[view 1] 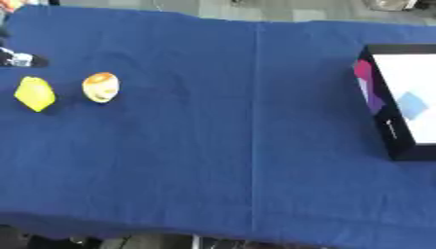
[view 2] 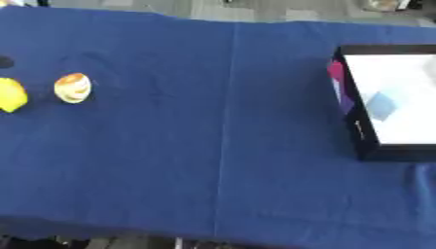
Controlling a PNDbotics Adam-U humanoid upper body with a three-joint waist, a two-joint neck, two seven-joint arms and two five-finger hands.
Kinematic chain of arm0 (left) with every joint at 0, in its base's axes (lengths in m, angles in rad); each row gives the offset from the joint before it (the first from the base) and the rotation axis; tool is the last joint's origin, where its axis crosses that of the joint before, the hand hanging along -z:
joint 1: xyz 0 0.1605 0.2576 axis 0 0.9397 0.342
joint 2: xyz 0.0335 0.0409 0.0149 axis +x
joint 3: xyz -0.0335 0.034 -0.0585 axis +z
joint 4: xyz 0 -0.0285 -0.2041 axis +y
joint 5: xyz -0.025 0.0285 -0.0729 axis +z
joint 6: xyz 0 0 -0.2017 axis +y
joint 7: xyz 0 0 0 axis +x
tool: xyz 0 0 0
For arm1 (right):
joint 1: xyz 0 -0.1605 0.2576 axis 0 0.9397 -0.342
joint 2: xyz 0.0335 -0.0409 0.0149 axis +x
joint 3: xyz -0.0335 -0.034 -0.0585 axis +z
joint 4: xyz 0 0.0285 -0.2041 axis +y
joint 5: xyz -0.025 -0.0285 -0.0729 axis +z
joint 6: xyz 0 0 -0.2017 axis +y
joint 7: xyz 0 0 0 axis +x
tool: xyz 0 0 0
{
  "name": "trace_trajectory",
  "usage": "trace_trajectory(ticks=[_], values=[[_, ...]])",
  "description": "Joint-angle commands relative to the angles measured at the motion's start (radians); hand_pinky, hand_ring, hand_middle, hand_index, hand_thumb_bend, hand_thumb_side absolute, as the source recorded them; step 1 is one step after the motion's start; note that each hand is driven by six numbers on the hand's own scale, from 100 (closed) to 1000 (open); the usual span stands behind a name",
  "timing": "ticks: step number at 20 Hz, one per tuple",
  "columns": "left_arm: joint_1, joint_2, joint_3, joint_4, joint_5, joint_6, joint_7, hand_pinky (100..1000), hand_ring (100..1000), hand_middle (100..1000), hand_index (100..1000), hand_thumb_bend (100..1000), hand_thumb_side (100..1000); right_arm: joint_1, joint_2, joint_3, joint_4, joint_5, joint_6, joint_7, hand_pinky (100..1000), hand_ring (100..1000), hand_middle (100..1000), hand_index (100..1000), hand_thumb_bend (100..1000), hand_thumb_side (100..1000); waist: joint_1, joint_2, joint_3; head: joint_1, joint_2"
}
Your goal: Pick up the objects with one hand, pass them to the other hand, and then place them into the box on the other side of the table.
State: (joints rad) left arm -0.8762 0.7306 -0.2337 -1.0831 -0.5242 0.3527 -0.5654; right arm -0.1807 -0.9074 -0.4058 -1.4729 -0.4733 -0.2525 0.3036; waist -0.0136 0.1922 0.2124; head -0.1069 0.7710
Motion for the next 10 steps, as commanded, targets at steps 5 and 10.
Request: trace_trajectory(ticks=[5, 10], values=[[-0.017, 0.046, -0.008, 0.054, -0.049, -0.024, -0.120, 830, 807, 732, 839, 889, 528, -0.002, -0.018, -0.012, 0.006, 0.027, -0.005, 0.014, 880, 1000, 1000, 1000, 100, 470, 0.005, -0.020, -0.001, -0.005, -0.001], [-0.022, 0.037, -0.020, 0.112, -0.098, -0.012, -0.131, 823, 825, 740, 824, 915, 522, -0.003, -0.011, -0.005, 0.010, 0.040, -0.008, 0.022, 881, 1000, 1000, 1000, 100, 470, 0.005, -0.017, -0.006, 0.001, -0.001]])
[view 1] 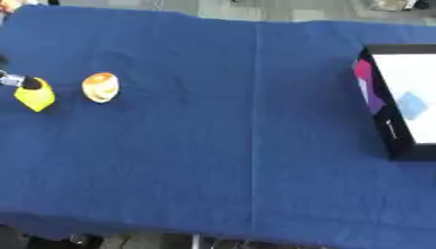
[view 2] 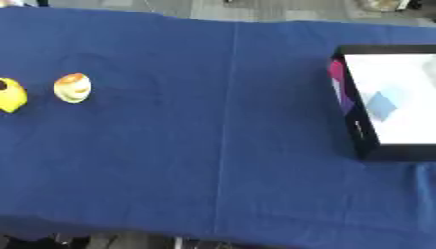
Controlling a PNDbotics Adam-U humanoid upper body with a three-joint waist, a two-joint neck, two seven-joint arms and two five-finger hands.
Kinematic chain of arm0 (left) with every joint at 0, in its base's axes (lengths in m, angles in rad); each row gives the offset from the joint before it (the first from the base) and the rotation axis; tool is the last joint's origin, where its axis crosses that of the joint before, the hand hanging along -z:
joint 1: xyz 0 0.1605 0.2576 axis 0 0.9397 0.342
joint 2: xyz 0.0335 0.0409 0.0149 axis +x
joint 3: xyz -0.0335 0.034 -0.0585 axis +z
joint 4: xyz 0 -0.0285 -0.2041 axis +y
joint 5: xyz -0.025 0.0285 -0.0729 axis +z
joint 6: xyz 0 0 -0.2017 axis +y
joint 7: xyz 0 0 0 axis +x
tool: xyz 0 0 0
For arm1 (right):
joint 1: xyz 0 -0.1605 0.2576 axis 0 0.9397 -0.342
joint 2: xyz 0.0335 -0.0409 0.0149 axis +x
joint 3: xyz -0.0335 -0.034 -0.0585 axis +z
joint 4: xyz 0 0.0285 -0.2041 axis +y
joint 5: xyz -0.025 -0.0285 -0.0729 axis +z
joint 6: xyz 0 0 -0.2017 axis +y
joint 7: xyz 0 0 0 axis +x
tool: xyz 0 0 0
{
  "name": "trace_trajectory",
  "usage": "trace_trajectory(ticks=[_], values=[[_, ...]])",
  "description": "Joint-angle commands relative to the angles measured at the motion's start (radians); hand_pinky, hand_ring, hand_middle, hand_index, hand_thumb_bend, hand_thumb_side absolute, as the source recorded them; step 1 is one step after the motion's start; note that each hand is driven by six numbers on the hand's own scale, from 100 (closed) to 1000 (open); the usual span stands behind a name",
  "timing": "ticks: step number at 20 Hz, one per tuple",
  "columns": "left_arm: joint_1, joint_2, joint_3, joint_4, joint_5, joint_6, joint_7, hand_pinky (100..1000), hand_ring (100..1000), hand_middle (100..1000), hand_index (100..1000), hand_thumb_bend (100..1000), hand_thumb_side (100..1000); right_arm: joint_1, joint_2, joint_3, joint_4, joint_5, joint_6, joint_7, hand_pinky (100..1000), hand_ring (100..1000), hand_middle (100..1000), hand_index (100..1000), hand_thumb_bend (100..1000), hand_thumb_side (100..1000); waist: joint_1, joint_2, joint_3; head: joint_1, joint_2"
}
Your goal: Pick up the objects with one hand, pass them to the other hand, and then place them into the box on the other side of the table.
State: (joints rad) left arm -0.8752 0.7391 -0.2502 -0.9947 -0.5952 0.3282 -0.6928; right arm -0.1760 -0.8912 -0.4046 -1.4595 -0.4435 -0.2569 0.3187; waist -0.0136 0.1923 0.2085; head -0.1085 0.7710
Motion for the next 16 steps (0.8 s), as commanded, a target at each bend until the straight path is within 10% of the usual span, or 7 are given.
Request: trace_trajectory(ticks=[1, 16], values=[[-0.026, 0.023, -0.008, 0.042, -0.043, 0.025, 0.000, 821, 826, 739, 821, 914, 521, -0.008, -0.026, -0.006, -0.003, 0.014, -0.004, 0.009, 881, 1000, 1000, 1000, 100, 470, 0.005, -0.017, -0.004, 0.004, -0.001], [-0.034, -0.044, 0.031, 0.167, -0.163, 0.054, 0.067, 794, 804, 723, 760, 697, 379, -0.002, -0.001, -0.003, 0.008, 0.047, -0.005, 0.018, 883, 1000, 1000, 1000, 100, 462, -0.001, -0.009, -0.014, 0.015, -0.001]])
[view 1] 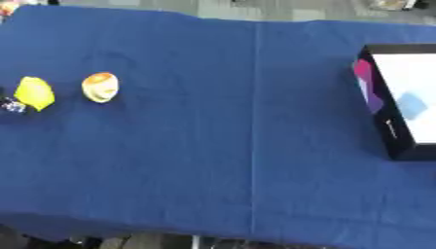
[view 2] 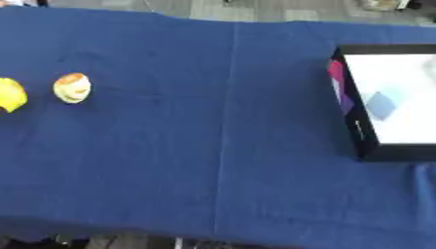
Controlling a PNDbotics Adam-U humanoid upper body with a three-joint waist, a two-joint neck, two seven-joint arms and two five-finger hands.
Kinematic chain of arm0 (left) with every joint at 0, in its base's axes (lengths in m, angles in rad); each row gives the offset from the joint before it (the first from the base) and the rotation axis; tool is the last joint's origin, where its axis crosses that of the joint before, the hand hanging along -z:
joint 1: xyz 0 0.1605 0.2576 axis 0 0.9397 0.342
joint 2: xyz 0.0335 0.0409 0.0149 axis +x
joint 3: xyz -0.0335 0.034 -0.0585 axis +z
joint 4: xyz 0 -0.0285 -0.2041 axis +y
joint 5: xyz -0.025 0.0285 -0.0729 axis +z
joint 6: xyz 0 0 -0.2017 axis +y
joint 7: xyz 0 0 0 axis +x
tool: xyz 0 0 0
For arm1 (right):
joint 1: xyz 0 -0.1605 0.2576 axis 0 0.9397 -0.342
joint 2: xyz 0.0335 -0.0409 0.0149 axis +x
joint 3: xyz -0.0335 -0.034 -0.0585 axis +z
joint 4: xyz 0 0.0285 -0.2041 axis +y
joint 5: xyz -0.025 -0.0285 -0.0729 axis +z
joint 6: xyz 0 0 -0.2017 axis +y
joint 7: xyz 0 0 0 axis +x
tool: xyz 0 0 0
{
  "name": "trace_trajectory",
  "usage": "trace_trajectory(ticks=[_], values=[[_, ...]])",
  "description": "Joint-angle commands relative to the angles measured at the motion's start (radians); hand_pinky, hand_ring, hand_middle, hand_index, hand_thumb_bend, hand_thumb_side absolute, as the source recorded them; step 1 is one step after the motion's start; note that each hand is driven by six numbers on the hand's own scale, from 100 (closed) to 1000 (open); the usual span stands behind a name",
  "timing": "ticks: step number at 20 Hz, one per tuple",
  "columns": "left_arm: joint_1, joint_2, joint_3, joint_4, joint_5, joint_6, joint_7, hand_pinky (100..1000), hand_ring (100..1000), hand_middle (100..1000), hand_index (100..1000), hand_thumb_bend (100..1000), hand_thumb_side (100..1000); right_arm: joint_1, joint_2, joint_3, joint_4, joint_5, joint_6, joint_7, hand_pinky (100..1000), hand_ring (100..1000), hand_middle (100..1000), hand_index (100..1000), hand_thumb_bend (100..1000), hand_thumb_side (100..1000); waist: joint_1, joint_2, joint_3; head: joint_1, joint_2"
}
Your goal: Pick up the objects with one hand, pass them to the other hand, and then place them into the box on the other side of the table.
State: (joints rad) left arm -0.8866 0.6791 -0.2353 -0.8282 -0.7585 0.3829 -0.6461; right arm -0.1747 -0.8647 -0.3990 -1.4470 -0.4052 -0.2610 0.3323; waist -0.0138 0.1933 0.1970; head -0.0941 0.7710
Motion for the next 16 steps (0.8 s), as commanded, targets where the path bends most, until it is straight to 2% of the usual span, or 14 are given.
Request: trace_trajectory(ticks=[1, 7, 9, 14, 16], values=[[-0.024, 0.012, 0.017, 0.000, 0.007, -0.003, 0.031, 793, 801, 720, 756, 679, 365, -0.003, -0.026, -0.009, -0.003, 0.012, -0.001, 0.005, 883, 1000, 1000, 1000, 100, 460, -0.001, -0.009, -0.003, -0.001, -0.001], [-0.026, -0.001, 0.012, -0.001, 0.045, -0.008, 0.072, 784, 789, 705, 735, 611, 267, -0.006, -0.016, -0.008, 0.004, 0.029, 0.000, 0.014, 882, 1000, 1000, 1000, 100, 461, -0.002, -0.003, -0.005, -0.005, -0.001], [-0.026, -0.004, 0.010, 0.003, 0.049, -0.006, 0.077, 782, 787, 697, 712, 571, 260, -0.009, -0.015, -0.007, 0.005, 0.031, 0.001, 0.016, 882, 1000, 1000, 1000, 100, 464, -0.002, -0.002, -0.005, -0.005, -0.001], [-0.029, -0.008, 0.004, 0.013, 0.035, -0.002, 0.052, 766, 777, 677, 650, 468, 121, -0.008, -0.015, -0.007, 0.008, 0.033, 0.000, 0.018, 885, 1000, 1000, 1000, 100, 467, -0.002, -0.003, -0.006, -0.003, -0.001], [-0.029, -0.009, 0.006, 0.014, 0.027, 0.003, 0.049, 760, 771, 670, 632, 422, 100, -0.008, -0.014, -0.007, 0.008, 0.033, 0.000, 0.020, 886, 1000, 1000, 1000, 100, 467, -0.002, -0.003, -0.006, -0.004, -0.001]])
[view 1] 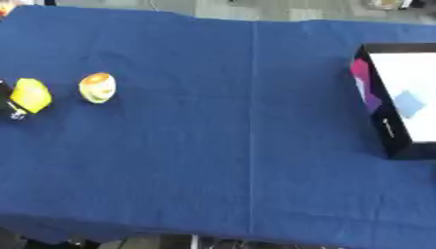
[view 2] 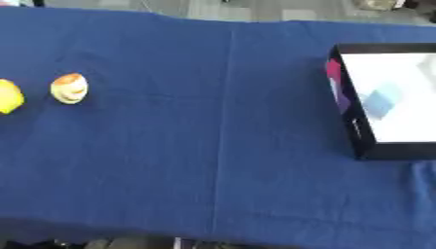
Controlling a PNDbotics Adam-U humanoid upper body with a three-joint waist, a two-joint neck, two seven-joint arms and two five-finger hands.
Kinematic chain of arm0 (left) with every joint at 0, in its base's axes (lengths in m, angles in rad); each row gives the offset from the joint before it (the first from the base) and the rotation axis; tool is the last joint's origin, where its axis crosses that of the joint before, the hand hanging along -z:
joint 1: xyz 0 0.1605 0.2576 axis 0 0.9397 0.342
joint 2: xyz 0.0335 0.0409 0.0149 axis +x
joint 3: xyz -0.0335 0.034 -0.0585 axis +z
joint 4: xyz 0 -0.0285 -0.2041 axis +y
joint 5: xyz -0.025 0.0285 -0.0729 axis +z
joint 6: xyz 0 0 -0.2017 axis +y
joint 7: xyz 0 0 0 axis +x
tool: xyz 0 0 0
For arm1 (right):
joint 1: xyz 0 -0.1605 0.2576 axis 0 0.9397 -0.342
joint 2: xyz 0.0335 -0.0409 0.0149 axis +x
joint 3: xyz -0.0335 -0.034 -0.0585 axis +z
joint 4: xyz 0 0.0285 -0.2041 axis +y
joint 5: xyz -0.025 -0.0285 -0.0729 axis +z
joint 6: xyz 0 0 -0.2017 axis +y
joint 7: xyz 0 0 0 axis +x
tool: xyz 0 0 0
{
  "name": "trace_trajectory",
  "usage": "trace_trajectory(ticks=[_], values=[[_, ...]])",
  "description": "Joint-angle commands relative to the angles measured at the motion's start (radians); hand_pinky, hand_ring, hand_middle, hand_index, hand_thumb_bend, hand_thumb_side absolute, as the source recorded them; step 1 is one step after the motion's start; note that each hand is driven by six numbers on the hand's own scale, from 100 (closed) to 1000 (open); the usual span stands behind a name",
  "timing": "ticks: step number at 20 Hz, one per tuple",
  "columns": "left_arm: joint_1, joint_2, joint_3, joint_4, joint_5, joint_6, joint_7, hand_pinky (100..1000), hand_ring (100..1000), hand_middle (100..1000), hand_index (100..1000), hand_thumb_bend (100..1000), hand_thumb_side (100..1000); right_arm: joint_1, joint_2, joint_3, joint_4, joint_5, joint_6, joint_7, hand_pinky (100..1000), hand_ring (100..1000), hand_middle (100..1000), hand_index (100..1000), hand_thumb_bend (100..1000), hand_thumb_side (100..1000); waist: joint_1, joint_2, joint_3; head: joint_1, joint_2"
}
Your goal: Pick up the objects with one hand, pass them to the other hand, and then place them into the box on the other side of the table.
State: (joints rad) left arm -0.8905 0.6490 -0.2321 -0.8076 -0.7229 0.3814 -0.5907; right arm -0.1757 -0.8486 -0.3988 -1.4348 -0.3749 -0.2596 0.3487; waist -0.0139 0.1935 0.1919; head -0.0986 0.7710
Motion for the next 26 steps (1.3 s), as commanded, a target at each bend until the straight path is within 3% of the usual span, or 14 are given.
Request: trace_trajectory(ticks=[1, 4, 7, 9, 11, 14, 16, 20, 26], values=[[-0.025, 0.021, 0.003, -0.006, -0.012, 0.009, -0.004, 757, 769, 669, 627, 412, 100, -0.007, -0.030, -0.007, -0.004, 0.002, -0.002, 0.006, 887, 1000, 1000, 1000, 100, 466, -0.002, -0.004, -0.001, 0.001, -0.001], [-0.024, 0.017, 0.004, -0.003, -0.015, 0.015, 0.003, 755, 766, 665, 630, 434, 143, -0.006, -0.029, -0.006, -0.004, 0.003, -0.004, 0.009, 887, 1000, 1000, 1000, 100, 466, -0.003, -0.004, -0.001, 0.002, -0.001], [-0.026, 0.018, 0.002, 0.000, -0.020, 0.021, -0.002, 767, 789, 709, 733, 657, 467, -0.005, -0.028, -0.008, -0.001, 0.006, -0.002, 0.009, 887, 1000, 1000, 1000, 100, 464, -0.003, -0.002, 0.000, 0.002, -0.001], [-0.031, 0.017, -0.003, 0.003, -0.044, 0.028, -0.017, 772, 800, 723, 769, 756, 555, -0.004, -0.027, -0.008, 0.000, 0.009, -0.001, 0.010, 887, 1000, 1000, 1000, 100, 463, -0.003, -0.002, 0.000, 0.002, -0.001], [-0.038, 0.012, 0.001, 0.002, -0.067, 0.033, -0.026, 768, 793, 713, 772, 766, 570, -0.004, -0.026, -0.008, 0.001, 0.011, -0.001, 0.011, 887, 1000, 1000, 1000, 100, 462, -0.002, -0.002, -0.001, 0.003, -0.001], [-0.046, -0.003, 0.018, -0.002, -0.074, 0.049, 0.005, 757, 775, 686, 730, 630, 457, -0.004, -0.023, -0.006, 0.004, 0.016, 0.000, 0.012, 887, 1000, 1000, 1000, 100, 460, -0.004, -0.002, -0.002, 0.005, -0.001], [-0.048, -0.014, 0.021, 0.003, -0.059, 0.054, 0.029, 750, 765, 665, 679, 526, 300, -0.003, -0.021, -0.007, 0.005, 0.018, 0.000, 0.012, 887, 1000, 1000, 1000, 100, 459, -0.005, -0.002, -0.004, 0.006, -0.001], [-0.052, -0.023, 0.013, 0.020, -0.041, 0.055, 0.034, 741, 753, 638, 595, 453, 100, -0.002, -0.019, -0.008, 0.008, 0.021, 0.002, 0.012, 887, 1000, 1000, 1000, 100, 459, -0.005, -0.001, -0.006, 0.009, -0.001], [-0.054, -0.021, 0.015, -0.001, -0.061, 0.069, 0.048, 729, 730, 608, 523, 441, 100, -0.003, -0.019, -0.006, 0.008, 0.021, 0.004, 0.015, 888, 1000, 1000, 1000, 100, 458, -0.005, -0.002, -0.004, 0.008, -0.001]])
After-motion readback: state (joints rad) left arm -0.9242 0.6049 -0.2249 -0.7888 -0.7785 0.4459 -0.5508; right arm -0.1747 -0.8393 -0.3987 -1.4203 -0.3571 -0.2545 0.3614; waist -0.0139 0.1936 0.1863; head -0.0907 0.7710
